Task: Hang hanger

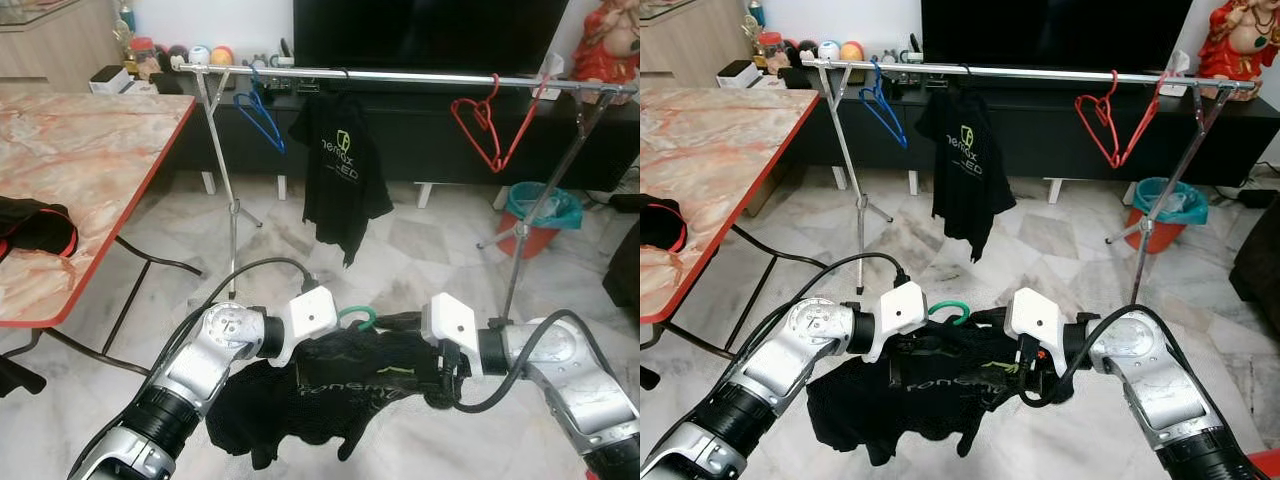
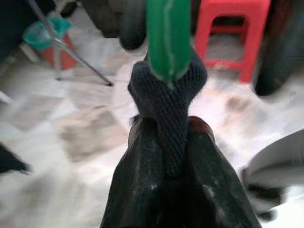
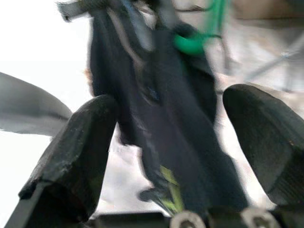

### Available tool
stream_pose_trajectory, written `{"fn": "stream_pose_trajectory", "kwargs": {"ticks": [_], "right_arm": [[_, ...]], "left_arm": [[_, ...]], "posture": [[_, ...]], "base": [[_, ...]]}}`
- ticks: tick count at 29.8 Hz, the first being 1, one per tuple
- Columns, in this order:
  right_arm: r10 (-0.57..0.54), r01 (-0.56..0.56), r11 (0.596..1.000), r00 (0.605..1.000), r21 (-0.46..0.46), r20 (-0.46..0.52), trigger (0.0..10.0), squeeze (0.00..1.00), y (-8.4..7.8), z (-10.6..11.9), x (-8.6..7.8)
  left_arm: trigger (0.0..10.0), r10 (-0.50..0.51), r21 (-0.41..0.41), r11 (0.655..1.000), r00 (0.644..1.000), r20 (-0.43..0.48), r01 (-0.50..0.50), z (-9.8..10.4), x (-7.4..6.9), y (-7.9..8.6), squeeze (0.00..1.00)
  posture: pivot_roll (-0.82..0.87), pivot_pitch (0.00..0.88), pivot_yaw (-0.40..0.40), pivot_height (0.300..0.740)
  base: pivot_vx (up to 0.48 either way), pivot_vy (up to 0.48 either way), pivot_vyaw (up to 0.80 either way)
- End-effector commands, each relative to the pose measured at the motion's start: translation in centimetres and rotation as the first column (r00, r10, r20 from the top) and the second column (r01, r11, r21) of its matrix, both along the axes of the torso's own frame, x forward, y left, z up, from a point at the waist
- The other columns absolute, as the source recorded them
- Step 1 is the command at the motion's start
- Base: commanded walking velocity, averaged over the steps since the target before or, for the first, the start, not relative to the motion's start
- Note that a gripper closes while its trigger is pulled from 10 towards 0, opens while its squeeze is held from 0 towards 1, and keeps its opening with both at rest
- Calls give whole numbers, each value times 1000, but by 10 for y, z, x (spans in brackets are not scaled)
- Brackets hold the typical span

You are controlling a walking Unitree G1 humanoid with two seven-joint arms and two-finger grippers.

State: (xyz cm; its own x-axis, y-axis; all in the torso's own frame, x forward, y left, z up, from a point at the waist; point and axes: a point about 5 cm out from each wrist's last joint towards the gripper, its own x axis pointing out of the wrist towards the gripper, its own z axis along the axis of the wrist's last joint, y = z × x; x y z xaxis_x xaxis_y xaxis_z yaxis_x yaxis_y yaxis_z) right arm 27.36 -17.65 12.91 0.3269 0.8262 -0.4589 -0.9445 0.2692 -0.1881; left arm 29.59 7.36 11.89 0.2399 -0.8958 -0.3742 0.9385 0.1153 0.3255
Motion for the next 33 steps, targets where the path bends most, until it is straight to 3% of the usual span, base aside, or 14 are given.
{"fn": "stream_pose_trajectory", "kwargs": {"ticks": [1,6,9,10,17,18,19,20,23,24,28,33], "right_arm": [[-31,32,999,999,-20,43,10000,0,-6,7,6],[-74,79,996,987,-32,145,10000,0,-10,17,16],[-80,96,993,974,-68,210,10000,0,-12,21,21],[-79,96,993,970,-63,228,10000,0,-13,21,22],[-12,34,996,970,-84,244,10000,0,-9,18,18],[14,12,994,971,-108,237,10000,0,-10,15,16],[14,12,994,971,-108,237,10000,0,-10,15,16],[53,-6,984,965,-179,258,10000,0,-12,9,15],[120,-40,954,959,-296,258,10000,0,-19,-2,14],[114,-39,954,964,-296,242,10000,0,-20,-4,13],[58,-7,958,983,-285,174,10000,0,-26,-12,13],[63,-3,954,980,-301,190,10000,0,-27,-20,13]], "left_arm": [[10000,-29,23,999,993,110,26,13,6,-1,0],[10000,-106,143,987,968,226,75,15,9,9,0],[10000,-157,197,976,936,314,98,14,8,12,0],[10000,-197,217,968,911,362,124,13,7,12,0],[10000,-304,228,949,828,471,218,17,-4,9,0],[10000,-324,235,943,807,494,235,19,-6,9,0],[10000,-324,235,943,807,494,235,19,-6,9,0],[10000,-369,268,927,757,539,260,19,-9,9,0],[10000,-402,298,914,714,573,276,18,-10,10,0],[10000,-416,315,908,698,583,277,17,-10,11,0],[10000,-424,319,905,673,607,282,16,-11,12,0],[10000,-418,304,908,659,625,288,15,-12,10,0]], "posture": [[-13,0,-13,740],[-12,0,-9,740],[-14,0,-8,740],[-13,0,-10,740],[-11,0,-9,740],[-8,0,-9,740],[-8,0,-9,740],[-3,0,-9,740],[-5,0,-6,740],[-4,0,-7,740],[-2,0,-6,740],[-1,0,-6,740]], "base": [[0,0,0],[0,0,0],[0,0,0],[0,0,0],[0,0,0],[0,0,0],[0,0,0],[0,0,0],[0,0,0],[0,0,0],[0,0,0],[0,0,0]]}}
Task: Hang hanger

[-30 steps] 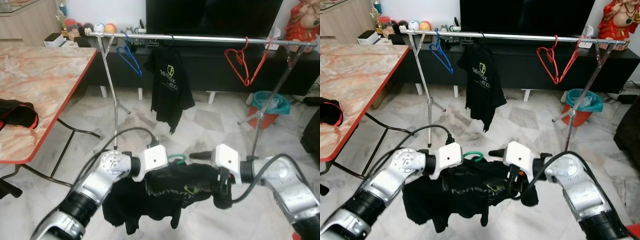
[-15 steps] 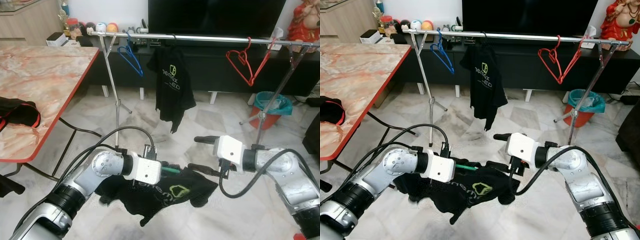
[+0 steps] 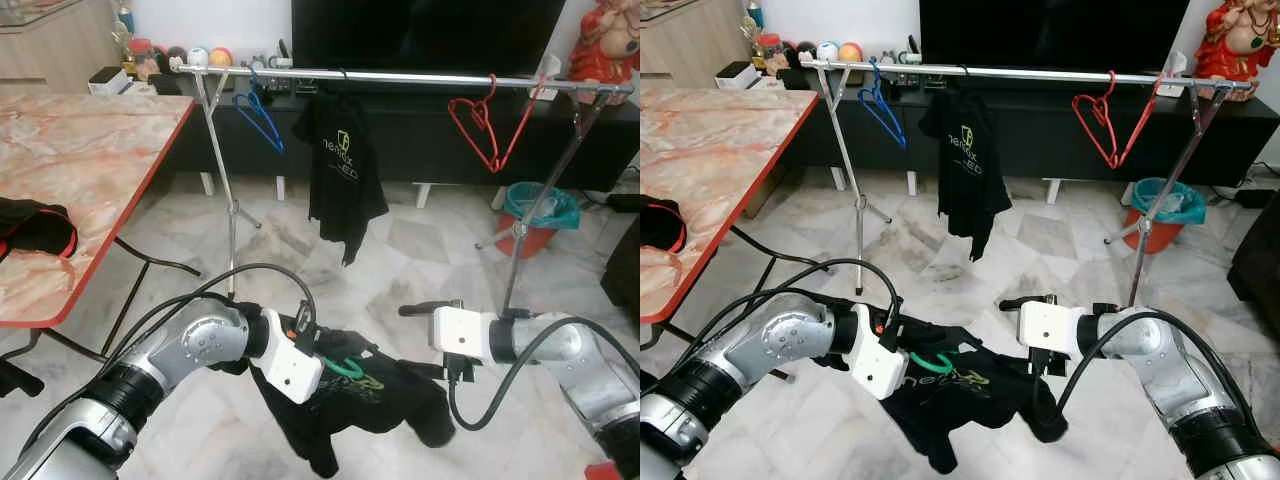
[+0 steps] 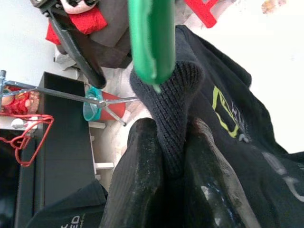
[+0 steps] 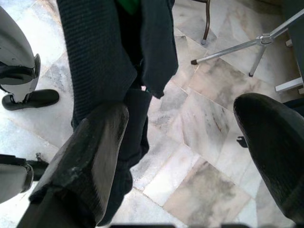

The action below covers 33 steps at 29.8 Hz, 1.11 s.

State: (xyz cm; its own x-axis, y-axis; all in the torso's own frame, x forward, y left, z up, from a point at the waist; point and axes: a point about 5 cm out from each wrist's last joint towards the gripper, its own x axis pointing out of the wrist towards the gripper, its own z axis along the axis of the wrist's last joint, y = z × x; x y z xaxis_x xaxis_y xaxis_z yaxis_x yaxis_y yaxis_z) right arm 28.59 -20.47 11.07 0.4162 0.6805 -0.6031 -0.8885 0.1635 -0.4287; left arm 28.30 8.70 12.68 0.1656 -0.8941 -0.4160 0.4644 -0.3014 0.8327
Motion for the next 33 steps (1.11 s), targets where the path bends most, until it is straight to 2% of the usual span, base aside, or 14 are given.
{"fn": "stream_pose_trajectory", "kwargs": {"ticks": [1,3,5,9,16,22,29,33], "right_arm": [[21,-21,999,1000,-25,-1,10000,0,1,-3,0],[62,-66,997,993,-31,-105,10000,0,3,-12,-11],[75,-81,996,990,-40,-123,10000,0,3,-14,-14],[122,-140,989,950,-41,-287,10000,0,2,-25,-33],[144,-148,989,937,10,-317,10000,0,4,-23,-40],[178,-146,982,931,122,-318,10000,0,15,-13,-43],[154,-124,986,939,116,-307,10000,0,14,-12,-40],[131,-103,988,955,117,-268,10000,0,13,-9,-35]], "left_arm": [[10000,-25,-25,999,999,46,26,7,1,-4,0],[10000,-21,-38,999,997,72,23,8,3,-6,0],[10000,-19,-41,999,997,76,22,8,3,-6,0],[10000,-11,-67,998,996,92,18,11,5,-10,0],[10000,19,-79,997,993,115,-10,9,10,-11,0],[10000,28,-105,994,993,118,-15,11,12,-15,0],[10000,32,-114,993,993,117,-18,9,12,-16,0],[10000,35,-119,993,993,110,-22,9,12,-16,0]], "posture": [[0,0,-6,740],[1,0,-7,740],[1,0,-7,740],[2,0,-8,740],[-4,0,-7,740],[-1,0,-10,740],[-2,0,-9,740],[-2,0,-9,740]], "base": [[0,0,0],[0,0,0],[0,0,0],[0,0,0],[0,0,0],[0,0,0],[0,0,0],[0,0,0]]}}
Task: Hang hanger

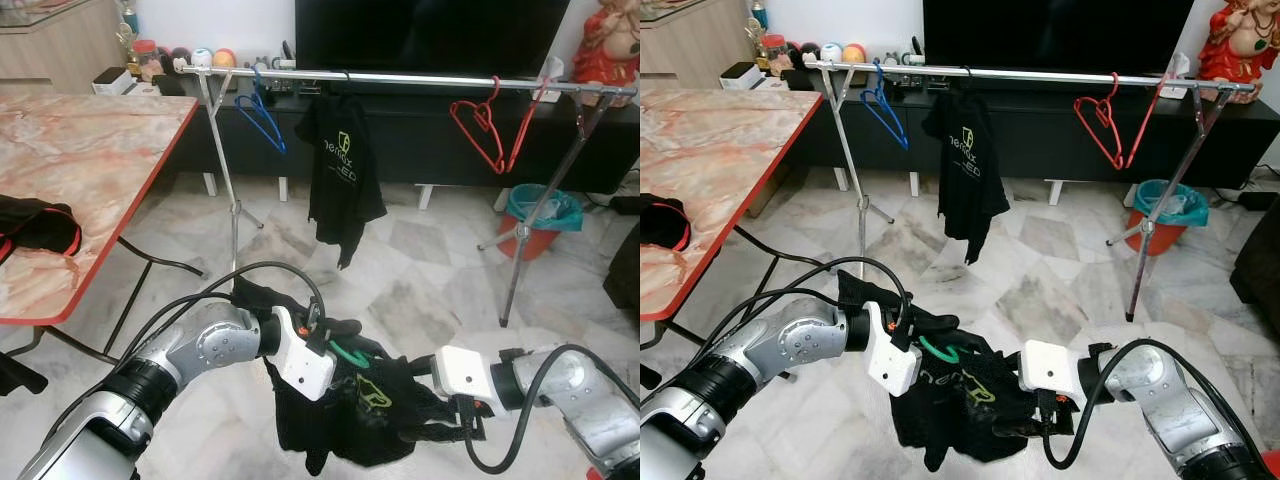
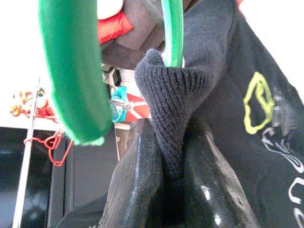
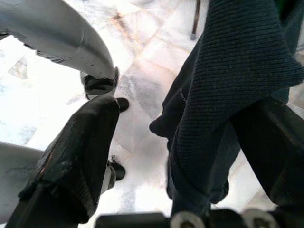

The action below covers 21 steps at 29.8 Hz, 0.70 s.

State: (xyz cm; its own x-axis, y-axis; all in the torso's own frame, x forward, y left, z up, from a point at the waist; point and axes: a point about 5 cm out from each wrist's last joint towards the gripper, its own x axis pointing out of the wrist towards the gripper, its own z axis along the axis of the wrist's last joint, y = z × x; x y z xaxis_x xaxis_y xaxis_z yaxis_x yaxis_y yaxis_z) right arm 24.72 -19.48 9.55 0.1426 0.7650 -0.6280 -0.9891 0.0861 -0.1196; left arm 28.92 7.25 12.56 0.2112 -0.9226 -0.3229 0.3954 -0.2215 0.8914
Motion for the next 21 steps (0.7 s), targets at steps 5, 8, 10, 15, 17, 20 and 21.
{"fn": "stream_pose_trajectory", "kwargs": {"ticks": [5,8,10,15,17,20,21], "right_arm": [[-136,119,988,971,97,197,10000,0,5,19,27],[-222,187,969,945,160,242,10000,0,4,26,36],[-265,220,956,932,195,246,10000,0,3,29,39],[-283,235,946,936,222,212,10000,0,4,24,32],[-271,230,951,943,208,194,10000,0,3,20,27],[-221,203,968,968,148,122,10000,0,-2,11,18],[-211,196,972,971,132,109,10000,0,-3,10,16]], "left_arm": [[10000,12,-45,999,1000,22,-11,9,5,-5,0],[10000,14,-51,999,1000,19,-13,8,4,-5,0],[10000,18,-52,998,1000,15,-17,8,4,-5,0],[10000,26,-45,999,1000,1,-26,5,4,-4,0],[10000,28,-43,999,1000,-3,-28,4,3,-4,0],[10000,30,-36,999,999,-14,-30,2,3,-4,0],[10000,30,-36,999,999,-15,-31,2,4,-4,0]], "posture": [[-2,0,-10,740],[-2,0,-10,740],[-2,0,-12,740],[-4,0,-12,740],[-4,0,-12,740],[-10,0,-12,740],[-10,0,-12,740]], "base": [[0,0,0],[0,0,0],[0,0,0],[0,0,0],[0,0,0],[0,0,0],[0,0,0]]}}
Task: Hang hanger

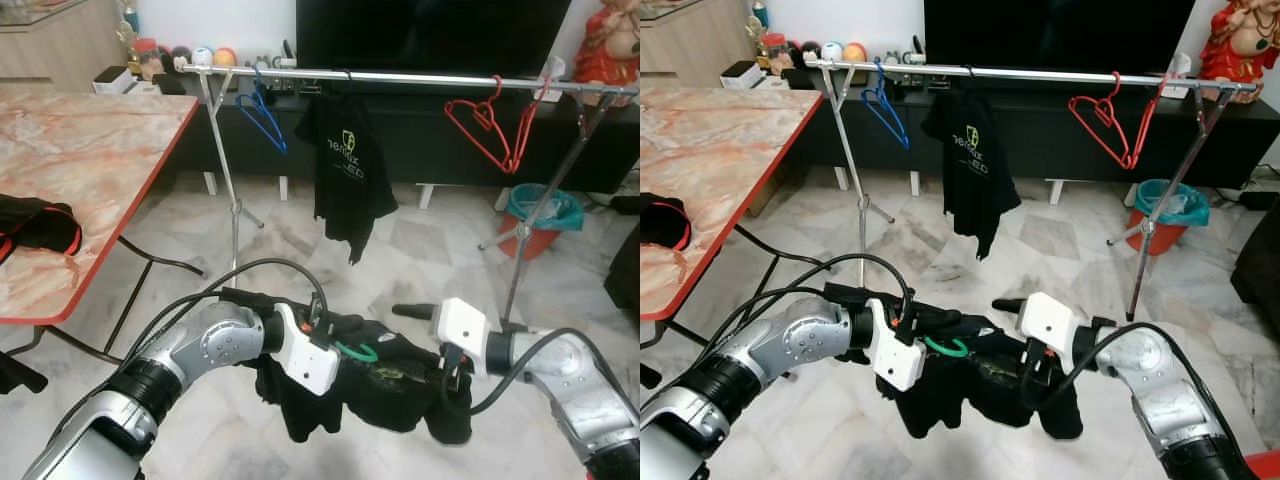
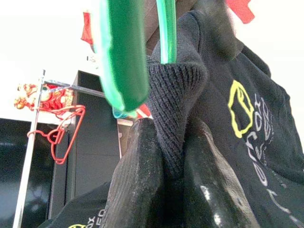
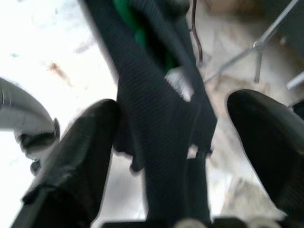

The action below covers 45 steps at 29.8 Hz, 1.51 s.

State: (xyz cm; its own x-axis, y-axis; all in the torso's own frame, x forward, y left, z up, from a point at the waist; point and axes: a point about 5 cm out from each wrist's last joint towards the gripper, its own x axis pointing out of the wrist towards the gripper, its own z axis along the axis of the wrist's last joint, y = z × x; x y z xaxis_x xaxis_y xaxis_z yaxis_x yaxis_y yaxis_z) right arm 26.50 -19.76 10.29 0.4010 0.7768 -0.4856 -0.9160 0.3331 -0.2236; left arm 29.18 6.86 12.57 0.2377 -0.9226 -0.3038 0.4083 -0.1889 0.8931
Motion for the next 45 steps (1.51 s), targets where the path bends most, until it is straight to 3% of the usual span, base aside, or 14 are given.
{"fn": "stream_pose_trajectory", "kwargs": {"ticks": [1,10,11,13,14,21,23,25,26,29,33,40,45], "right_arm": [[27,-27,1000,1000,-14,-15,10000,0,0,2,-2],[-32,32,999,999,-11,-25,10000,0,-9,4,-1],[-69,70,991,998,-113,8,10000,0,-18,0,0],[-79,81,984,997,-158,22,10000,0,-22,-2,0],[-109,113,975,994,-192,32,10000,0,-28,-4,-2],[-84,83,983,996,-163,-2,10000,0,-35,-4,-17],[-76,72,985,997,-159,-17,10000,0,-36,-5,-20],[-76,72,985,997,-159,-17,10000,0,-36,-5,-20],[-72,67,987,997,-148,-29,10000,0,-37,-7,-22],[-67,59,989,996,-136,-52,10000,0,-37,-9,-25],[-67,57,989,996,-140,-64,10000,0,-38,-12,-26],[-64,52,985,995,-168,-72,10000,0,-43,-14,-28],[-62,46,987,994,-157,-95,10000,0,-48,-14,-33]], "left_arm": [[10000,-1,-14,1000,1000,-7,1,2,1,-1,0],[10000,21,-6,1000,999,-33,-21,-3,1,3,0],[10000,56,17,998,996,-63,-55,-9,2,10,0],[10000,67,26,998,995,-72,-65,-11,2,12,0],[10000,78,49,996,992,-95,-74,-14,2,22,0],[10000,94,72,994,981,-172,-83,-13,-4,48,0],[10000,107,35,994,966,-234,-102,-8,-6,53,0],[10000,107,35,994,966,-234,-102,-8,-6,53,0],[10000,121,-27,990,939,-322,-137,3,-6,54,0],[10000,106,-61,988,914,-392,-141,12,-8,55,0],[10000,87,-57,991,906,-414,-121,16,-11,55,0],[10000,88,36,996,892,-444,-80,20,-13,71,0],[10000,101,47,995,869,-485,-90,33,-13,77,0]], "posture": [[-10,0,-12,740],[-8,0,-13,740],[-15,0,-10,740],[-15,0,-10,740],[-23,0,-8,740],[-16,0,-8,740],[-17,0,-9,740],[-17,0,-9,740],[-11,0,-13,740],[-10,1,-15,740],[-5,0,-17,740],[1,0,-15,740],[1,0,-15,740]], "base": [[0,0,0],[0,0,0],[0,0,0],[0,0,0],[0,0,0],[0,0,0],[0,0,0],[0,0,0],[0,0,0],[0,0,0],[0,0,0],[0,0,0],[0,0,0]]}}
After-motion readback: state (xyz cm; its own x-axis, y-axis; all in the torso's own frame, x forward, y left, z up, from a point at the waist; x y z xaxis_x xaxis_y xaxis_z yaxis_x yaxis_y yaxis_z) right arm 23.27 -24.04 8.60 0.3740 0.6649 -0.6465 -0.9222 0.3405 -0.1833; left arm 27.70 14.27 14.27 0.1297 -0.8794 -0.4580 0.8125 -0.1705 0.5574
